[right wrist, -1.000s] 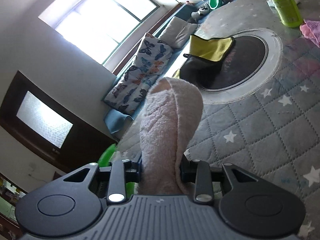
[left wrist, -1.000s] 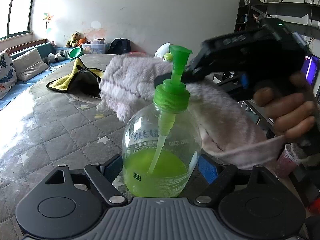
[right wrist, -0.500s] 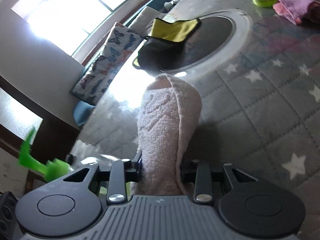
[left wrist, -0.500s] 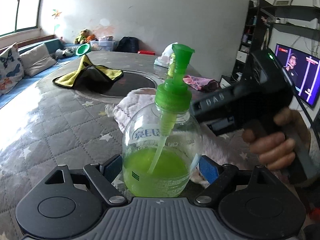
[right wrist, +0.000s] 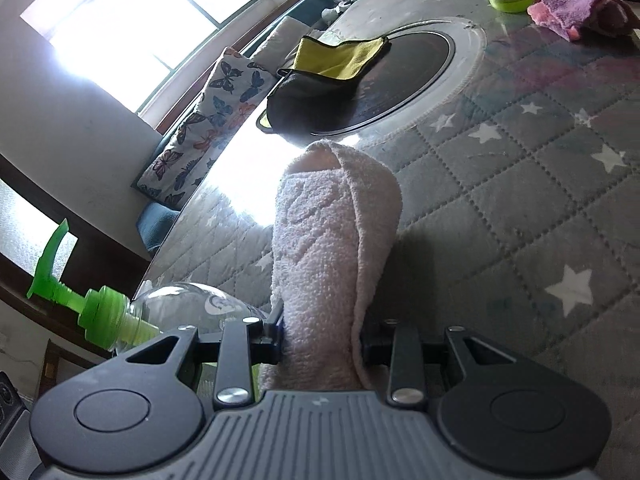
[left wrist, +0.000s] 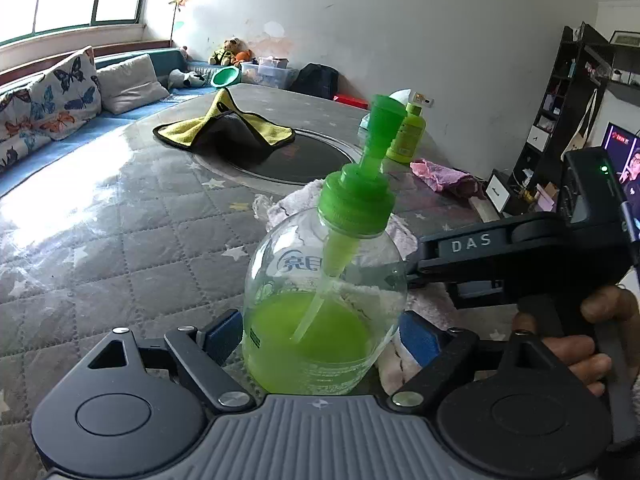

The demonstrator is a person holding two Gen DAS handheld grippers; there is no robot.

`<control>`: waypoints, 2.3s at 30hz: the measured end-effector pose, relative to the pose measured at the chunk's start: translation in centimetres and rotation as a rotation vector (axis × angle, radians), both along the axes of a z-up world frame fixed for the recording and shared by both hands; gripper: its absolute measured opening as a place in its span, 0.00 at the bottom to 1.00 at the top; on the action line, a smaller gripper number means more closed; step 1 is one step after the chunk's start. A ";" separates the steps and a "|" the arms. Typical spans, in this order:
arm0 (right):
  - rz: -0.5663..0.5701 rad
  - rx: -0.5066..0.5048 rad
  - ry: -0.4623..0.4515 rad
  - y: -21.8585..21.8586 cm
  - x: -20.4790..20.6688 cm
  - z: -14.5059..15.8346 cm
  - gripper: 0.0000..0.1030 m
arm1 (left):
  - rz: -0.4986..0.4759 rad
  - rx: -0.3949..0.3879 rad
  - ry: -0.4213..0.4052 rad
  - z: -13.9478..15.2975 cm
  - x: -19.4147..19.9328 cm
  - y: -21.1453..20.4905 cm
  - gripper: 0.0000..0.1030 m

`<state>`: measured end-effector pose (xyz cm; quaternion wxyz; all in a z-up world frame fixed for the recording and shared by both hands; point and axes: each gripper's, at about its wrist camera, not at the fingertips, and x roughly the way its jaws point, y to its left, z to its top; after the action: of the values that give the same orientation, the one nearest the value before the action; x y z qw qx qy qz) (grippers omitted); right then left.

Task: Clean container
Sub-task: 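Sweep the pink towel across the bottle body with the right tool, then wipe the bottle again with the pink towel in the right tool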

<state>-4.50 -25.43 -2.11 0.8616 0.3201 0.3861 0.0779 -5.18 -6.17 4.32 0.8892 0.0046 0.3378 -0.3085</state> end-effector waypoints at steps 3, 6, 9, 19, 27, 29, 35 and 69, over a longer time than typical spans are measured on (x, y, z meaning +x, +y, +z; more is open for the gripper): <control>-0.006 0.016 -0.001 -0.2 -0.6 -0.1 0.32 | -0.026 0.006 -0.018 -0.1 -0.1 0.2 0.84; -0.008 0.052 -0.007 -0.7 -1.1 0.2 0.31 | -0.066 0.005 -0.029 -0.2 -0.1 0.5 0.84; -0.004 0.066 -0.037 -1.0 -1.4 1.2 0.31 | -0.109 0.005 -0.039 -0.3 0.0 0.6 0.84; 0.090 0.132 -0.174 -0.6 -0.6 5.9 0.31 | -0.208 0.005 -0.068 -0.6 0.5 0.5 0.84; 0.075 0.101 -0.120 -0.3 2.1 4.2 0.32 | -0.209 0.005 -0.071 -1.0 0.6 0.5 0.84; 0.057 0.083 -0.086 -0.5 2.2 3.3 0.32 | -0.206 0.004 -0.069 -0.9 0.6 0.5 0.84; 0.032 0.068 -0.005 -0.8 2.1 0.6 0.32 | -0.169 0.003 -0.038 -0.8 0.5 0.4 0.85; 0.084 0.061 -0.155 0.1 -0.1 6.2 0.32 | -0.249 0.067 -0.064 -0.9 -0.2 -0.2 0.80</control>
<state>-4.58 -25.29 4.09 0.8748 0.3225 0.3288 0.1504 -5.40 -6.40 3.47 0.8536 0.0860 0.3163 -0.4048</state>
